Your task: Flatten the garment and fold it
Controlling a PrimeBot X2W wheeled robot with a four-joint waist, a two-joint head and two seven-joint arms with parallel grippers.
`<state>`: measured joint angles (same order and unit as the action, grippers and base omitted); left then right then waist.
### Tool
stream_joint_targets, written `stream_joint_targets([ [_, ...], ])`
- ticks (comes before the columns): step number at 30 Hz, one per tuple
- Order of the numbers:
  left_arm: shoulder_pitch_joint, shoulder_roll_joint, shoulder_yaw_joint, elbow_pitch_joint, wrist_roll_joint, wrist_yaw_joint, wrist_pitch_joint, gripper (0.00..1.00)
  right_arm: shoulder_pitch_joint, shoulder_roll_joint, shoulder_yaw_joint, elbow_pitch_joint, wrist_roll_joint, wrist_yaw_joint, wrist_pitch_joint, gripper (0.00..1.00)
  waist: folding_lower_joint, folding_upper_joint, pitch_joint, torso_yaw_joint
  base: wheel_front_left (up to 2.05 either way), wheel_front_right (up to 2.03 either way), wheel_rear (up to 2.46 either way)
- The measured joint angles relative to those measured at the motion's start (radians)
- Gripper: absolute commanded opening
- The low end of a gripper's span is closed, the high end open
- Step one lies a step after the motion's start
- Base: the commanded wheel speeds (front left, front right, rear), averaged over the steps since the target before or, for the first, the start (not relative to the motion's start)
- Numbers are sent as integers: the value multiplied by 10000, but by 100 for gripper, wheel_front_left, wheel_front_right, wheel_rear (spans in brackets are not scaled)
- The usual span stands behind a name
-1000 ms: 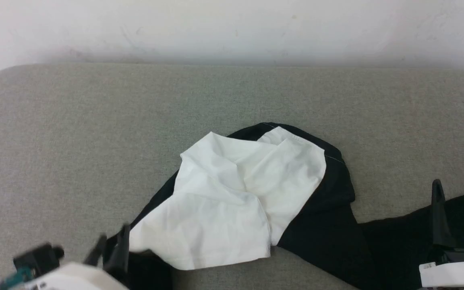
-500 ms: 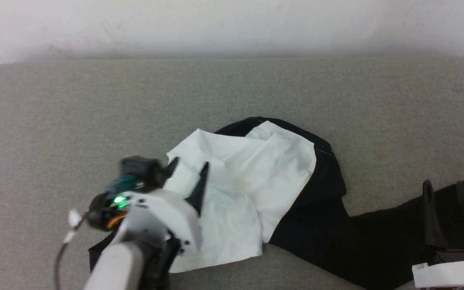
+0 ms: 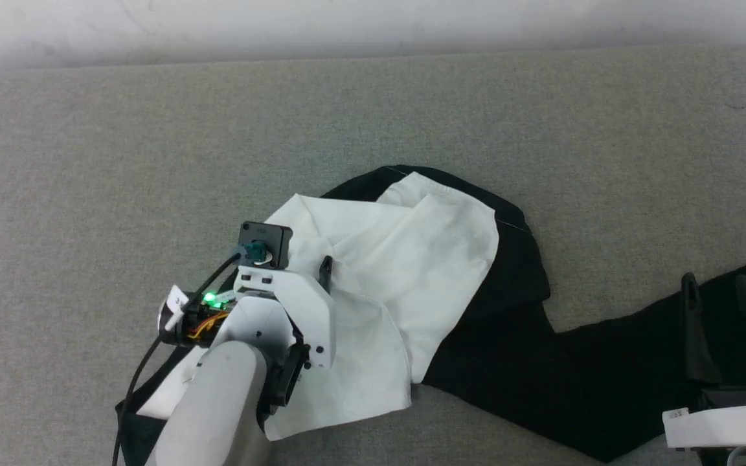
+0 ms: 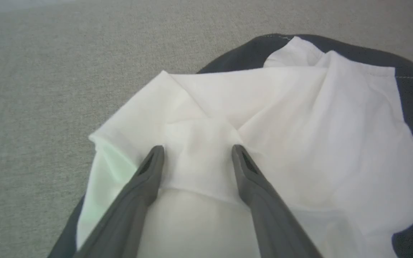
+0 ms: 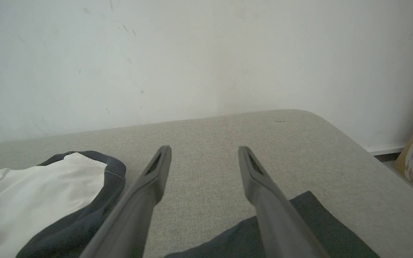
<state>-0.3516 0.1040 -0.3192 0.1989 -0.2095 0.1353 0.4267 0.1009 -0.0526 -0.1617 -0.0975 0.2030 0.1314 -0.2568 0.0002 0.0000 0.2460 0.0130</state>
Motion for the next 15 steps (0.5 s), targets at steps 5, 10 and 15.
stream_joint_targets([
  [5,-37,-15,-94,286,-134,-150,-151,0,-35,0,-54,71,4,0,-2,100,-1,0,-15,46,0,0,0],
  [10,-44,-31,-40,-17,-353,-230,-570,0,-55,0,-63,151,6,0,0,100,-1,0,-223,182,0,0,0],
  [15,-54,-161,4,-1630,-1099,-569,-777,0,-35,0,-109,198,8,0,-2,100,-2,0,-520,331,0,0,0],
])
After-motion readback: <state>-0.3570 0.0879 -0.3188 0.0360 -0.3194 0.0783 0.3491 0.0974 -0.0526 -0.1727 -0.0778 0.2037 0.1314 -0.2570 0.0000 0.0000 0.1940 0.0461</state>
